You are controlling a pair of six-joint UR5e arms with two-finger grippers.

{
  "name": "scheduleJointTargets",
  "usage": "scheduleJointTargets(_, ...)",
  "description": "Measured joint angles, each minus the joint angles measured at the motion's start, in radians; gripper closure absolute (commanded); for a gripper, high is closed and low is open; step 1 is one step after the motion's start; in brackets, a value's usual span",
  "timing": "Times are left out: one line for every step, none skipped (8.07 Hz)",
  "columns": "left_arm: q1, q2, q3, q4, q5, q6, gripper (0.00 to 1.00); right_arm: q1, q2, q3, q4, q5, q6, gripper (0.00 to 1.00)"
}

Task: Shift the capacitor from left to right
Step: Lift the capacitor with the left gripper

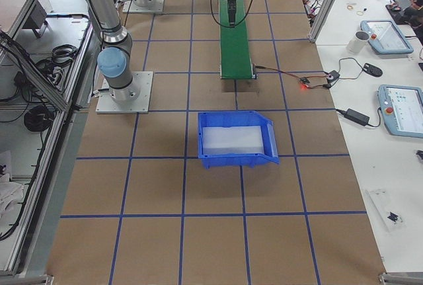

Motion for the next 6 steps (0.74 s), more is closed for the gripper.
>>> scheduleJointTargets(0.0,-0.001,0.0,0.005,-0.002,-0.001,0.27,0.0,0.0,0.0,0.0,0.0,0.0,0.0)
scheduleJointTargets(0.0,-0.001,0.0,0.012,-0.004,-0.002,0.43,0.0,0.0,0.0,0.0,-0.001,-0.001,0.0)
scheduleJointTargets(0.0,-0.002,0.0,0.017,-0.005,-0.002,0.52,0.0,0.0,0.0,-0.001,-0.001,0.0,0.0)
scheduleJointTargets(0.0,-0.002,0.0,0.019,-0.005,-0.003,0.92,0.0,0.0,0.0,-0.001,-0.001,0.0,0.0)
scheduleJointTargets(0.0,-0.002,0.0,0.02,-0.004,-0.003,0.98,0.0,0.0,0.0,-0.001,-0.001,-0.001,0.0)
scheduleJointTargets(0.0,-0.002,0.0,0.021,-0.001,-0.002,1.0,0.0,0.0,0.0,-0.001,-0.001,-0.001,0.0)
